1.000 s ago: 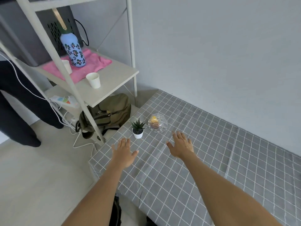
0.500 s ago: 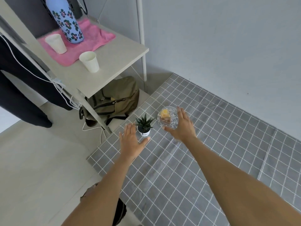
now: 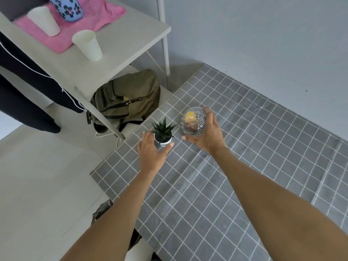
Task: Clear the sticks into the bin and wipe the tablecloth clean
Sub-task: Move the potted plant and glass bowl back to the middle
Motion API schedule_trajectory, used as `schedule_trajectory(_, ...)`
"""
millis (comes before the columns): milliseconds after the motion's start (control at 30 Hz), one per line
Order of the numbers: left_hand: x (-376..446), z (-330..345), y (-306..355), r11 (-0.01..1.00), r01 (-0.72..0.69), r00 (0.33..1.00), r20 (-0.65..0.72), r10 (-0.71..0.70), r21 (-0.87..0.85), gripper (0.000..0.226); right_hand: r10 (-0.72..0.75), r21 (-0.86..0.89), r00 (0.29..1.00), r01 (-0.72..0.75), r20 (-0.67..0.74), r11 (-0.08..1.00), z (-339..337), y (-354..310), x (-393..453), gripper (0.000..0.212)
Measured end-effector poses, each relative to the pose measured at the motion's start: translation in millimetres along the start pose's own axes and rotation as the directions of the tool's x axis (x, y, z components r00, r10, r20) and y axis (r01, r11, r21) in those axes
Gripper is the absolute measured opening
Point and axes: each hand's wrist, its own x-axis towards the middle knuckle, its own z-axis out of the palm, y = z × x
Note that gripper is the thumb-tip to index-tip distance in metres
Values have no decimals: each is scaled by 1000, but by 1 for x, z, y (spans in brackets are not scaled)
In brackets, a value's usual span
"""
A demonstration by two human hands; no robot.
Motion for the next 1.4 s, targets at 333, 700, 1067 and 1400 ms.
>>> schedule_trajectory(333, -4, -6, 6, 998, 15, 999, 40, -13, -68, 68, -17, -36, 991, 12, -136, 999, 3, -2, -16, 111)
schedule_trajectory(700, -36, -22, 27, 984, -22, 997, 73, 35, -176, 50, 89, 11, 940, -90, -329, 996, -19, 22, -90, 105)
schedule_trajectory(1067, -76, -17, 67, 961, -107, 957, 237, 169, -255, 48, 297, 113, 831, -277, -471, 954, -52, 41, -186, 103)
schedule_trajectory(1400, -112, 8, 103, 926, -243, 858, 382, 344, -288, 46, 430, 177, 675, -412, -600, 894, -69, 59, -265, 105)
